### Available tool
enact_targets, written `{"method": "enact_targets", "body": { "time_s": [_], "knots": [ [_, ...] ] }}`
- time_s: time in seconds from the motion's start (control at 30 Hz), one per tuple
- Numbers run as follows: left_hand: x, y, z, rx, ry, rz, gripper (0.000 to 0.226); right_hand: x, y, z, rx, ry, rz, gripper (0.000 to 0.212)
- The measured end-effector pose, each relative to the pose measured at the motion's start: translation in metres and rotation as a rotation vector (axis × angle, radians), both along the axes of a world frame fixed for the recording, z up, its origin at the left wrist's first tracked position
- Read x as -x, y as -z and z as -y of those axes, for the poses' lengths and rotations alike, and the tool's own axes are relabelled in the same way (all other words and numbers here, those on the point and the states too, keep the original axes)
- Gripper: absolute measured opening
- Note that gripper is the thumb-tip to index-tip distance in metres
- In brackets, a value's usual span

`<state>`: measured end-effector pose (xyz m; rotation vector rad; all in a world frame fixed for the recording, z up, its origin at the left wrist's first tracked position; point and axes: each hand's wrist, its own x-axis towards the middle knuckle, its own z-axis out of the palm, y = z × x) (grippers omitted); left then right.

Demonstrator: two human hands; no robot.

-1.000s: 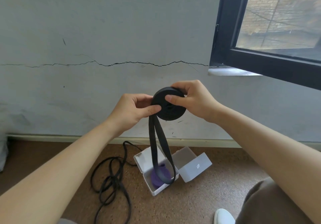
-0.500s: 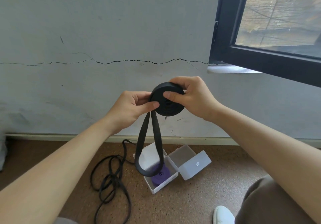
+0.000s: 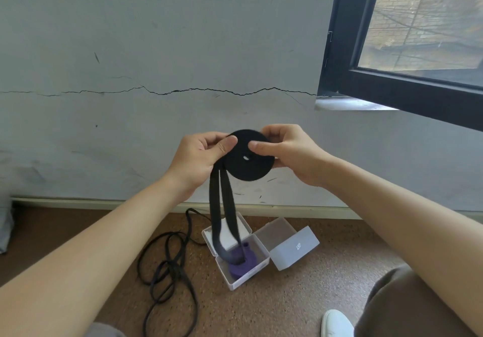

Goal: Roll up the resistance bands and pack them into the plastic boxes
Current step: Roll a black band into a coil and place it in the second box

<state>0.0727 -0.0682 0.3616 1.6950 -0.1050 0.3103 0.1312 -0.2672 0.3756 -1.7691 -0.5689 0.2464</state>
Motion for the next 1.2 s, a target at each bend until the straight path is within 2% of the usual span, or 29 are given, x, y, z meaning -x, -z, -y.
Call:
{"method": "enact_targets", "body": {
  "time_s": [0.07, 0.1, 0.17, 0.23, 0.37, 0.5, 0.6, 0.67, 0.8, 1.0, 1.2],
  "knots": [
    [0.001, -0.004, -0.004, -0.152, 0.054, -0.019, 0.02, -0.005, -0.002, 0.006, 0.283, -0.042, 0.224, 0.037],
    [0.002, -0.006, -0.006, -0.218, 0.089, -0.041, 0.018, -0.005, -0.003, 0.008, 0.385, -0.088, 0.316, 0.052],
    [0.003, -0.01, -0.008, -0.306, 0.155, -0.082, 0.018, 0.0, -0.005, 0.007, 0.464, -0.207, 0.41, 0.081],
    [0.004, -0.013, -0.01, -0.346, 0.186, -0.13, 0.018, 0.008, -0.003, -0.001, 0.479, -0.316, 0.475, 0.089],
    [0.002, -0.011, -0.012, -0.287, 0.221, -0.187, 0.029, 0.01, 0.003, -0.01, 0.486, -0.32, 0.578, 0.082],
    [-0.001, -0.008, -0.005, -0.119, 0.103, -0.156, 0.043, 0.007, -0.006, -0.006, 0.336, -0.24, 0.532, 0.047],
    [-0.001, -0.005, -0.002, -0.139, 0.106, -0.122, 0.051, 0.008, -0.008, -0.007, 0.24, -0.158, 0.504, 0.034],
    [0.001, -0.001, 0.002, -0.159, 0.131, -0.156, 0.062, 0.006, -0.009, -0.006, 0.209, -0.094, 0.507, 0.032],
    [0.002, 0.001, 0.006, -0.122, 0.107, -0.174, 0.051, 0.007, -0.01, -0.002, 0.153, -0.001, 0.52, 0.034],
    [0.002, 0.006, 0.014, -0.123, 0.008, -0.112, 0.065, 0.018, -0.01, -0.007, 0.094, 0.134, 0.541, 0.032],
    [0.001, 0.004, 0.019, -0.006, 0.049, -0.153, 0.067, 0.034, -0.003, -0.025, 0.097, 0.318, 0.705, 0.04]
  ]
}}
